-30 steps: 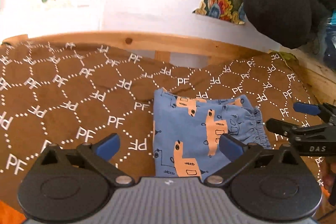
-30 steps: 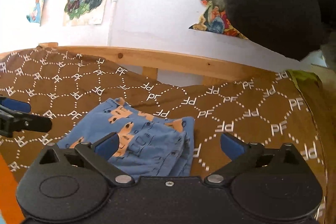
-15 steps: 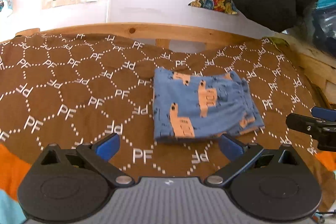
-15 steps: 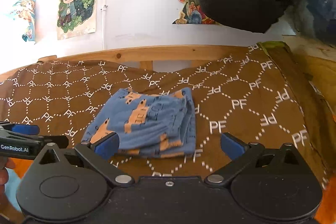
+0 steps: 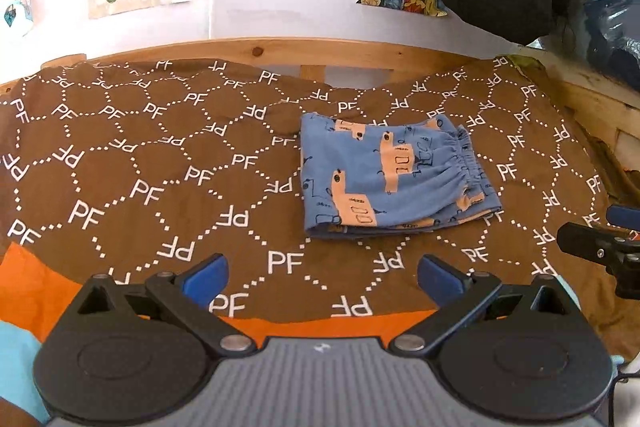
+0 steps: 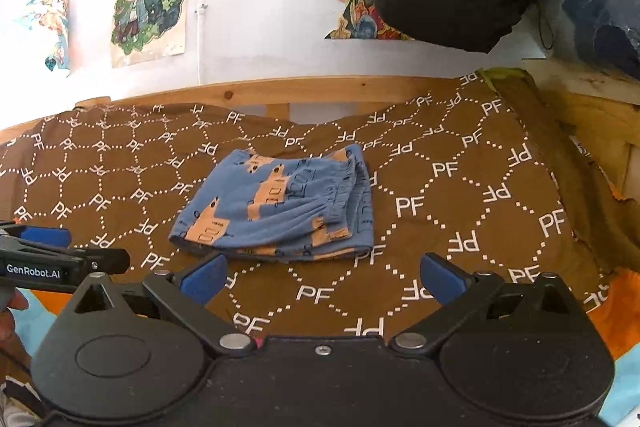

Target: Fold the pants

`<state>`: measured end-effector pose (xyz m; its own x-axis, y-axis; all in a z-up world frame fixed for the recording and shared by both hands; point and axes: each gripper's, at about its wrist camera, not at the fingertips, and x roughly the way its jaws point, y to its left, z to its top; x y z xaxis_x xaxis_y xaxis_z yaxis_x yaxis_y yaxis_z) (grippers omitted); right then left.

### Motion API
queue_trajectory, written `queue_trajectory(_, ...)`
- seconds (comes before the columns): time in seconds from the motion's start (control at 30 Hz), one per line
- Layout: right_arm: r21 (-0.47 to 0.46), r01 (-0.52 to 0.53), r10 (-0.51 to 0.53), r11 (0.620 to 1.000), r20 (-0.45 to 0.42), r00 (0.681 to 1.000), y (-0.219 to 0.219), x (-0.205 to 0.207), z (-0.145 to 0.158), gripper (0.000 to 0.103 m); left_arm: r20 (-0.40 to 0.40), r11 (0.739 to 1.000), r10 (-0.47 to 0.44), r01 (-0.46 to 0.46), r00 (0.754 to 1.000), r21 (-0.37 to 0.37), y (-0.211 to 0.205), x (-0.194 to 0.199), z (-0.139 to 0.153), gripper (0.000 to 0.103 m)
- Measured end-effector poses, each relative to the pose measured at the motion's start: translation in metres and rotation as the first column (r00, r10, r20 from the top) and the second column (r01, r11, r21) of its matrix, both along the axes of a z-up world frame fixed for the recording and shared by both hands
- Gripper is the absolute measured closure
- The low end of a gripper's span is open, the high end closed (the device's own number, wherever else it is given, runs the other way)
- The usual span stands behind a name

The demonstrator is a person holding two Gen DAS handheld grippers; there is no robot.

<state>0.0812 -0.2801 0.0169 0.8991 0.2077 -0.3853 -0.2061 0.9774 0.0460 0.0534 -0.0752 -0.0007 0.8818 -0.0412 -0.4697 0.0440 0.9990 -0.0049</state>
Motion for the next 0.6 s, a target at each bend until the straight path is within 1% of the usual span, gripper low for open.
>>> queue_trajectory(0.1,0.005,0.005,-0.005,1.0,-0.012,1.0,-0.0003,0.0,-0.0027,0.001,-0.012,1.0,0.004,-0.005,1.0,-0.011,0.0026,-0.001,-0.0022,0.0)
queue_trajectory(0.3,0.006,0.005,-0.004,1.0,-0.02,1.0,0.0003,-0.0005,-0.0053,0.001,-0.011,1.0,0.009,-0.009,1.0,0.0,0.0042,-0.0027,-0.0032,0.0)
queue_trajectory(0.6,0.013,0.005,-0.005,1.0,-0.032,0.999,-0.0009,0.0003,-0.0066,0.001,-0.03,1.0,0.019,-0.02,0.999,-0.016,0.0069,-0.0021,-0.0047,0.0)
